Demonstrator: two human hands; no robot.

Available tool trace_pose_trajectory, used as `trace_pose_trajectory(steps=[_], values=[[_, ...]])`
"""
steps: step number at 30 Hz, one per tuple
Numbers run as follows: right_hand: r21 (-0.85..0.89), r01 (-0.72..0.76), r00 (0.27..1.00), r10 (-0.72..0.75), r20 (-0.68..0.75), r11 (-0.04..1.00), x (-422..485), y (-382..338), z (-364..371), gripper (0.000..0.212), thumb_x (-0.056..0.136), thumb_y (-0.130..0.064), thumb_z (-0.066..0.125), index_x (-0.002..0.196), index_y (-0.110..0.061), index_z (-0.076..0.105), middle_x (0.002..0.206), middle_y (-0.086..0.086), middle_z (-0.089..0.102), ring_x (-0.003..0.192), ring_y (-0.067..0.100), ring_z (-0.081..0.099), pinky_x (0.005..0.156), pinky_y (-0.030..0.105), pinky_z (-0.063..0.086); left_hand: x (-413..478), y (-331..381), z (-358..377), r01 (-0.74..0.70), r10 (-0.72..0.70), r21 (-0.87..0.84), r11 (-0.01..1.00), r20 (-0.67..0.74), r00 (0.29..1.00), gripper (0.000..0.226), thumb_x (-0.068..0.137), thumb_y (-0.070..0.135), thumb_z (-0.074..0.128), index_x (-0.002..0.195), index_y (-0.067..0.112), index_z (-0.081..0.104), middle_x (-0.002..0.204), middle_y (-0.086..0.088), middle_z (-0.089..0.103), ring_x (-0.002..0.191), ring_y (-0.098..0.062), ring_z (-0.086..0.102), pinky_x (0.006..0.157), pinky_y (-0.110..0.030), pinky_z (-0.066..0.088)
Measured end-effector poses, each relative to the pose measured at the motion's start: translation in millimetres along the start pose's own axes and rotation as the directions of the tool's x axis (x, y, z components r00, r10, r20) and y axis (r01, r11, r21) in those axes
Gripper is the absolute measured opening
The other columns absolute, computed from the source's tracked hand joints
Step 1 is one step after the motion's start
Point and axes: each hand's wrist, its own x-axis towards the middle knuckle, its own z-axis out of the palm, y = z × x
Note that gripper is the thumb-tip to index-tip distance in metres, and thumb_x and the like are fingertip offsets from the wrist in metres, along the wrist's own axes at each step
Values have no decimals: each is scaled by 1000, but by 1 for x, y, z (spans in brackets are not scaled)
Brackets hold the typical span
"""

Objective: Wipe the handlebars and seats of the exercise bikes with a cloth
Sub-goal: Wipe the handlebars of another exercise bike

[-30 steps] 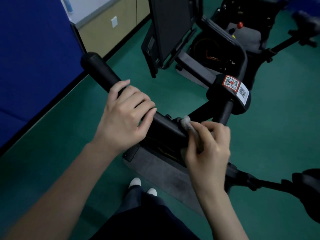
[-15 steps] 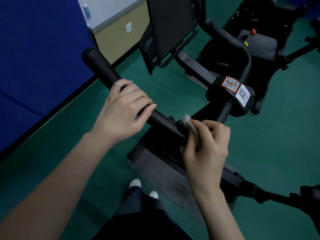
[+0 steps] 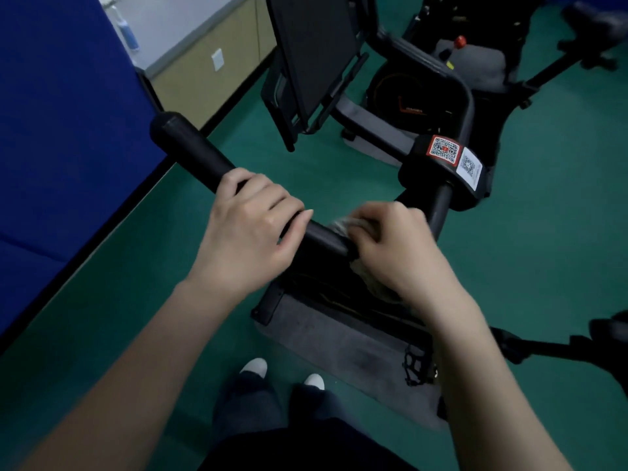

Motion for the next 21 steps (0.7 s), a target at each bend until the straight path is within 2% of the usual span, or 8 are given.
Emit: trace_pose_trajectory(steps=[3, 8, 11, 13, 15, 17, 19, 21], values=[[10, -11, 971, 13, -238, 1000, -21, 2, 9, 12, 87, -6, 59, 86, -10, 71, 83, 9, 67, 85, 30, 58, 71, 27, 34, 1, -3, -5, -25, 25, 9, 1000, 48, 999, 34, 97, 30, 46, 84, 13, 72, 80, -1, 70, 80, -24, 63, 90, -36, 33], [80, 32, 820, 19, -572, 996, -41, -29, 59, 12, 88, -3, 62, 95, -7, 70, 92, 4, 65, 91, 24, 55, 79, 36, 41, 3, -17, -10, -105, 109, -46, 993, 71, 992, 30, 95, 29, 49, 91, 10, 72, 86, -2, 71, 87, -24, 64, 99, -38, 31], [178, 75, 656, 86, -750, 981, -60, -23, 73, 15, 90, -2, 59, 101, -2, 70, 99, 4, 64, 97, 22, 57, 88, 30, 44, 2, -25, -11, -128, 132, -66, 990, 67, 989, 27, 94, 27, 52, 94, 10, 72, 88, -2, 70, 90, -24, 63, 104, -38, 27], [346, 36, 466, 291, -836, 938, -74, -26, 83, 14, 94, -7, 54, 103, -6, 65, 102, 2, 61, 97, 20, 58, 88, 26, 44, -1, -28, -11, -150, 156, -84, 985, 70, 985, 26, 94, 27, 52, 96, 10, 72, 90, -3, 70, 91, -25, 63, 104, -39, 27], [618, 38, 249, 592, -767, 785, -76, -33, 92, 12, 97, -11, 50, 102, -18, 57, 101, -2, 57, 96, 8, 58, 85, 19, 45, -2, -31, -11, -174, 181, -102, 979, 67, 981, 25, 95, 26, 52, 98, 9, 71, 91, -3, 70, 91, -25, 63, 103, -38, 28], [835, 124, 89, 832, -548, 537, -66, -36, 95, 15, 99, -10, 46, 97, -25, 50, 99, -6, 56, 88, -5, 58, 79, 13, 46, -3, -34, -11, -191, 201, -121, 974, 70, 977, 26, 95, 27, 52, 100, 10, 71, 92, -3, 69, 91, -25, 63, 102, -37, 28], [915, 253, 10, 945, -326, 313, -50, -36, 95, 16, 100, -11, 45, 94, -25, 47, 99, -5, 57, 77, -7, 60, 69, 10, 47, -2, -37, -11, -208, 219, -133, 969, 73, 973, 26, 95, 27, 51, 102, 10, 70, 93, -2, 69, 91, -24, 62, 102, -37, 27], [908, 371, -6, 978, -207, 194, -33, -43, 100, 14, 101, -14, 44, 95, -26, 46, 101, -3, 58, 74, -4, 62, 64, 12, 49, -3, -40, -11, -225, 238, -143, 964, 82, 968, 26, 96, 26, 50, 104, 10, 69, 95, -2, 69, 92, -24, 62, 102, -36, 27]])
